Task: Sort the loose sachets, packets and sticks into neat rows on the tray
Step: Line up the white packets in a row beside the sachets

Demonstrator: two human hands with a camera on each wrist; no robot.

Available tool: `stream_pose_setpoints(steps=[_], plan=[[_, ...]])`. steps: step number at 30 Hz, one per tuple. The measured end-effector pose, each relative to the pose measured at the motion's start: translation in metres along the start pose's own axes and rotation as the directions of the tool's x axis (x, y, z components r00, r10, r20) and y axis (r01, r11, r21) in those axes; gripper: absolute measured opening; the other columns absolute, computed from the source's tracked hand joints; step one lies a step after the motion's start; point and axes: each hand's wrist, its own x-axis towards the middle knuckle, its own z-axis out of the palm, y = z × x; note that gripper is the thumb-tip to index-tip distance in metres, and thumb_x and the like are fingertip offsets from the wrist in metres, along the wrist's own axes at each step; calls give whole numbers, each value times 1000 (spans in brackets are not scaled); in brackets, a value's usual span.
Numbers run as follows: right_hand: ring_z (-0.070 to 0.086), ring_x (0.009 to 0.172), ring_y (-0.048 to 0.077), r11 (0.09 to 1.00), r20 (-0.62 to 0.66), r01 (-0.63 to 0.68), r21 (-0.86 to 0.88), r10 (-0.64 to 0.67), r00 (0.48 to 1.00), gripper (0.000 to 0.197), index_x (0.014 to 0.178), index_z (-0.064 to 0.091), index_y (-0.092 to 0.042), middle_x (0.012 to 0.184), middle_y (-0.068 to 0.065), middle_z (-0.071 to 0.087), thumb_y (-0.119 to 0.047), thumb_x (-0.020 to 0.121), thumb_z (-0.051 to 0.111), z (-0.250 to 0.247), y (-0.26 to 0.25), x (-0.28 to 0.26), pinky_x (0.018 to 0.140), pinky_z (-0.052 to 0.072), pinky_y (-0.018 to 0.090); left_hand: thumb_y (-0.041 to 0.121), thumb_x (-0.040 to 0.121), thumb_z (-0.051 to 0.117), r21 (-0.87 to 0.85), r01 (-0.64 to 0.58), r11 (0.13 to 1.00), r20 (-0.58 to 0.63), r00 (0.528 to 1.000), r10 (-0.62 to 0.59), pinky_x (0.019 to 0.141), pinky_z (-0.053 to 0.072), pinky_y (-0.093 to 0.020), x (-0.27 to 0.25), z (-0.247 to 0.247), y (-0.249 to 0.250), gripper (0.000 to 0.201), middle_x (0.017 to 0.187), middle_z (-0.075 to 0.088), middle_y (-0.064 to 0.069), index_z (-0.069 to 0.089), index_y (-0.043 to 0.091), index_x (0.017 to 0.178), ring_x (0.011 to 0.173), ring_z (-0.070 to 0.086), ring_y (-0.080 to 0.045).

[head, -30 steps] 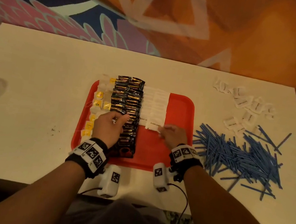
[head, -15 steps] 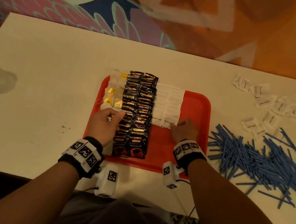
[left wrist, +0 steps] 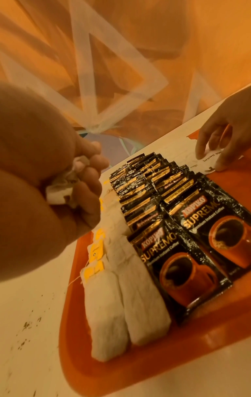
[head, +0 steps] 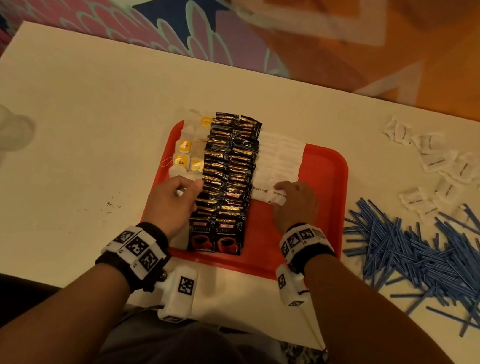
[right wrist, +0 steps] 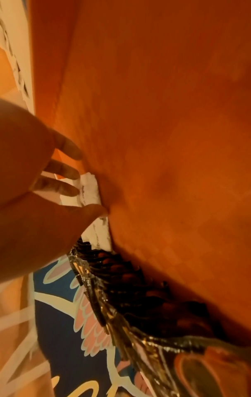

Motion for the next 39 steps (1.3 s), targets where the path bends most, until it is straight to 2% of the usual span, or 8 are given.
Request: stream_pose_setpoints(steps=[7,11,16,21,25,31,35,39], plan=[[42,122,19,988,-45,34,150,-28,999,37,121,60,-30,124,-2,46,-22,87,70,-19,5,-18,109,34,36,47,102,46,-142,143,979,117,985,-127,53,41,-26,-11,11,12,40,57,58,5,66,14,93,51,52,-9],[55,96,7,934,0,94,344,-100,995,21,107,64,-24,107,-4,61,-24,87,71,-42,-10,-35,86,47,24,30,105,43,-372,300,878,252,943,-215,46,45,-25,-24,25,32,29,69,58,-5,63,10,97,50,56,-11],[62,83,4,862,130,54,505,-138,982,18,90,68,-25,88,-11,67,-39,81,76,-59,-28,-64,75,52,21,-5,93,40,-392,300,870,327,929,-173,61,51,-30,-41,45,52,28,93,62,-15,61,6,108,74,61,-22],[60,77,1,780,149,5,626,-126,981,9,79,70,-17,81,-11,67,-21,82,78,-69,-24,-79,67,44,13,-19,82,44,-253,210,944,368,924,-107,77,51,-39,-56,64,61,45,107,64,-18,59,16,105,89,60,-27],[62,78,8,751,110,-21,660,-68,992,18,71,65,-24,79,-8,66,-16,82,77,-72,-12,-81,73,50,22,-13,91,51,-270,121,955,326,945,-27,90,52,-46,-72,71,60,36,110,66,-14,57,20,105,92,65,-27],[60,62,14,618,60,-50,784,5,998,20,77,59,-20,72,3,66,-8,83,74,-79,-6,-90,68,52,38,6,90,68,-281,-20,959,146,987,64,88,54,-61,-89,71,57,21,59,64,9,54,21,97,75,64,-26],[63,72,16,568,-13,1,823,17,1000,21,84,61,-30,85,0,70,-14,82,74,-78,-5,-99,71,54,40,12,91,69,-263,-93,960,44,993,109,68,50,-41,-99,72,58,19,49,52,11,51,19,90,55,48,-15],[65,78,11,504,30,16,863,-83,996,16,88,69,-28,92,-4,70,-13,85,74,-80,-8,-110,64,53,23,12,91,69,-271,-139,953,0,990,144,68,45,-37,-102,69,56,20,64,57,-9,52,21,85,62,51,-22]])
